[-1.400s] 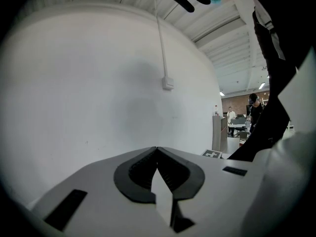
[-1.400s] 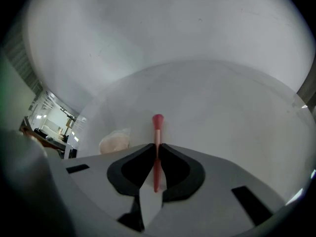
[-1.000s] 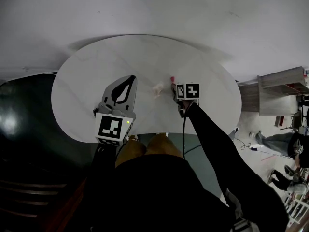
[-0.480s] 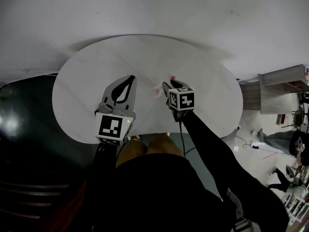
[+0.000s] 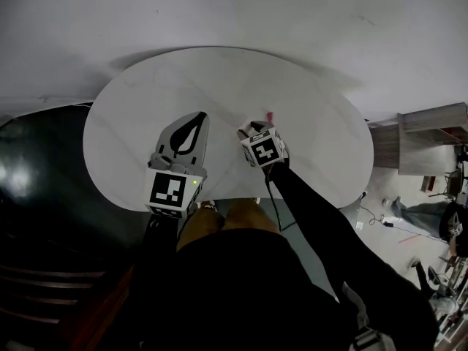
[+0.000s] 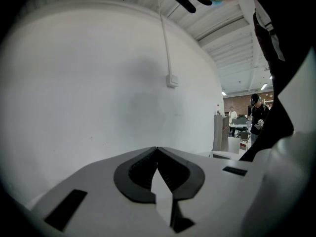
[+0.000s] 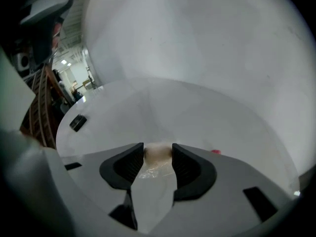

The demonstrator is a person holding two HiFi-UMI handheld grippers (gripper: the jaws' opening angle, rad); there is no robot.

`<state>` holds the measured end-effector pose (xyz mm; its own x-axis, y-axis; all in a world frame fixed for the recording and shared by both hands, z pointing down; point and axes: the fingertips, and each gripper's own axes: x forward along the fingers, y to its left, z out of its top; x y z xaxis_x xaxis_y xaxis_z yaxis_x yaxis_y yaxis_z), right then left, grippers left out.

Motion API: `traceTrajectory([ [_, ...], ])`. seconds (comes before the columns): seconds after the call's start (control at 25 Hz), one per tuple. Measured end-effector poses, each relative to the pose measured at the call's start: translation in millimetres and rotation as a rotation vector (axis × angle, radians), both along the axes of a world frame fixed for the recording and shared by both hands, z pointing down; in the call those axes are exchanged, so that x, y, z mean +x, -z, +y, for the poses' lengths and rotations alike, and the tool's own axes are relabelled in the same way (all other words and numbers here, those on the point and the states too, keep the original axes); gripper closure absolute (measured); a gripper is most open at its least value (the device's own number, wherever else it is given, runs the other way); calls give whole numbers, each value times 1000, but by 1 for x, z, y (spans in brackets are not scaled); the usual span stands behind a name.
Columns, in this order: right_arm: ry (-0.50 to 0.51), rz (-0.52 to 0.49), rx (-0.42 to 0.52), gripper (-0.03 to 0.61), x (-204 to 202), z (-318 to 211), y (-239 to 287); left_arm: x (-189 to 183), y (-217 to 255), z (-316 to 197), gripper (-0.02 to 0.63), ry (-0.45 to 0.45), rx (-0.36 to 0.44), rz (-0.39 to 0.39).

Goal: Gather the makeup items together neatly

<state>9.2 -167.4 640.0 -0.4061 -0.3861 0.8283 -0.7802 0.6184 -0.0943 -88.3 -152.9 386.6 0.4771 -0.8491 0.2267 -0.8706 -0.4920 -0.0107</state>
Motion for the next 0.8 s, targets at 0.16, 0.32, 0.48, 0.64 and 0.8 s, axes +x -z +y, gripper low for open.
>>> traceTrajectory([
  [0.16,225,75,45,383,-10,3,3,-6,-3,0,597,11,-7,-2],
  [0.32,442,127,99,383,-15,9,2,-10,-4,1,597,26,-14,-3],
  [0.48,542,132,96,383,-21,14,1,-16,-9,2,597,38,-25,-5],
  [0.64,535,128,106,382,-24,10,3,-17,-10,4,597,38,-27,-3],
  [0.8,513,107,139,382,-29,8,17,-19,-9,7,597,43,-24,4],
])
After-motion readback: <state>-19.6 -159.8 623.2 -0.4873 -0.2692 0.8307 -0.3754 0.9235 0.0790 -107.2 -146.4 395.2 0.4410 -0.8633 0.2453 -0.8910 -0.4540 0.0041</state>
